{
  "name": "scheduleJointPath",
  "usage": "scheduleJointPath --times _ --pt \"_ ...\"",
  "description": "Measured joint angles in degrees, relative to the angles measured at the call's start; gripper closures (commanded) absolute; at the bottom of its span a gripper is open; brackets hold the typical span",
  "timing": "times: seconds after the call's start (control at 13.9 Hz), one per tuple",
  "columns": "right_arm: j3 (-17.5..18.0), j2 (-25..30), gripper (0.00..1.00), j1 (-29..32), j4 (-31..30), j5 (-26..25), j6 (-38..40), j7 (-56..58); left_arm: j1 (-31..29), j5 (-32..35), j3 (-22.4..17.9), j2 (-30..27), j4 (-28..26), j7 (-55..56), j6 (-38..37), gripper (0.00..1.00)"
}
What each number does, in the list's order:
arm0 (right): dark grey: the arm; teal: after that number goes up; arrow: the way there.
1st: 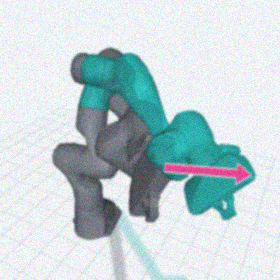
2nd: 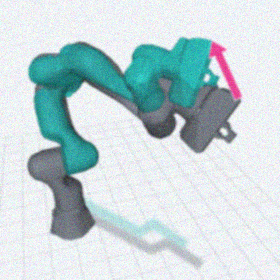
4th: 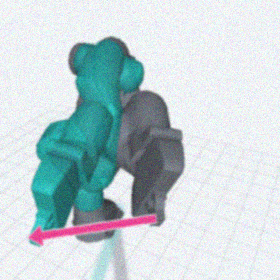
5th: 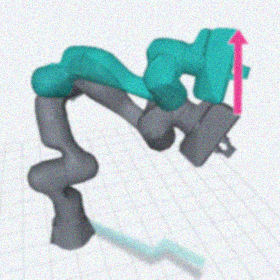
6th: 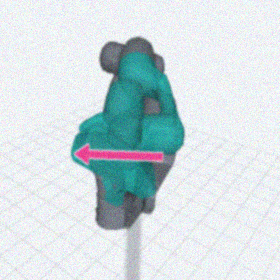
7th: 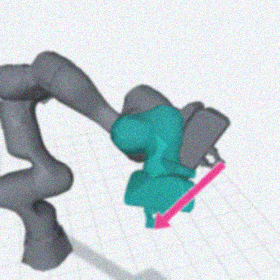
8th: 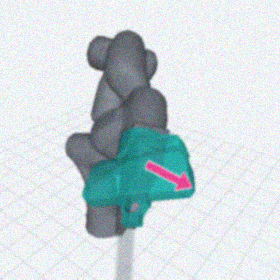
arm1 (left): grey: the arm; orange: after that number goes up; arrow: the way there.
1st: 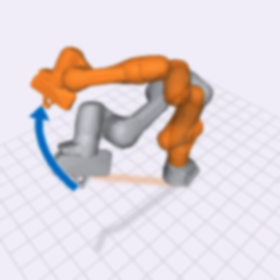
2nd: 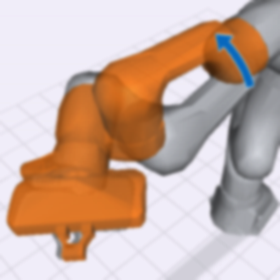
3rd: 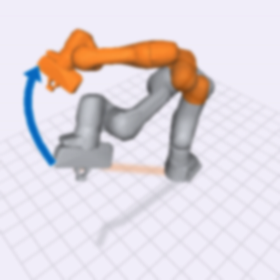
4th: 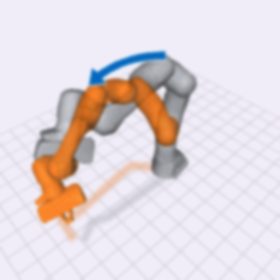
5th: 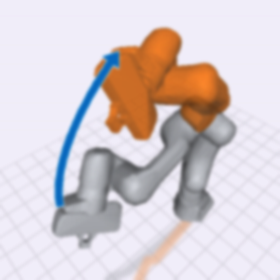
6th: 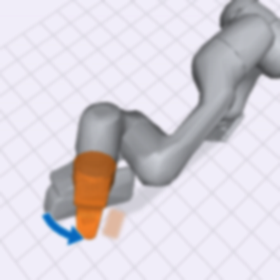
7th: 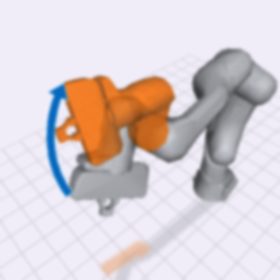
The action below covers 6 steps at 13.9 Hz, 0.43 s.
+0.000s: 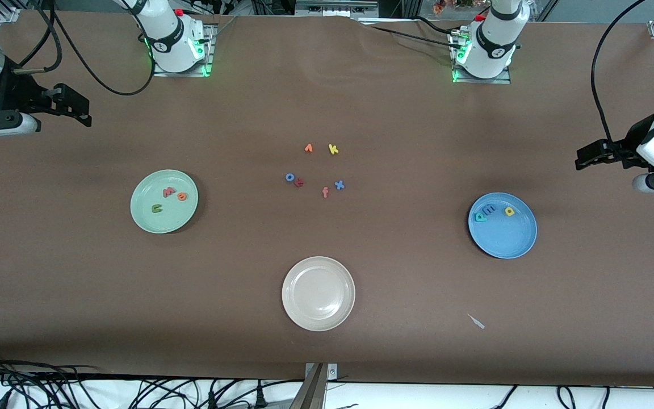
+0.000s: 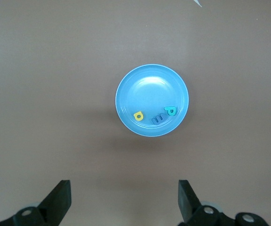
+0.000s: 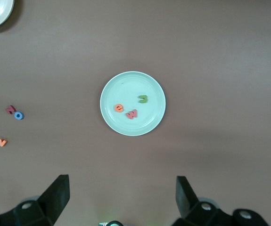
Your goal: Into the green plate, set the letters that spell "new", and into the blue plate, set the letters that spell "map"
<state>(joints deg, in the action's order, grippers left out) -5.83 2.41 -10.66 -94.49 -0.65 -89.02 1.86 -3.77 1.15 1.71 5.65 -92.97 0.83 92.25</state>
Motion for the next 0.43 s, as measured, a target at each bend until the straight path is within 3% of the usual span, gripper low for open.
scheduleJointPath --times 0.43 --pt "0.77 -0.87 0.0 -0.08 0.81 0.0 -0.23 0.0 0.0 0.0 0.0 0.01 0.0 0.0 0.0 0.0"
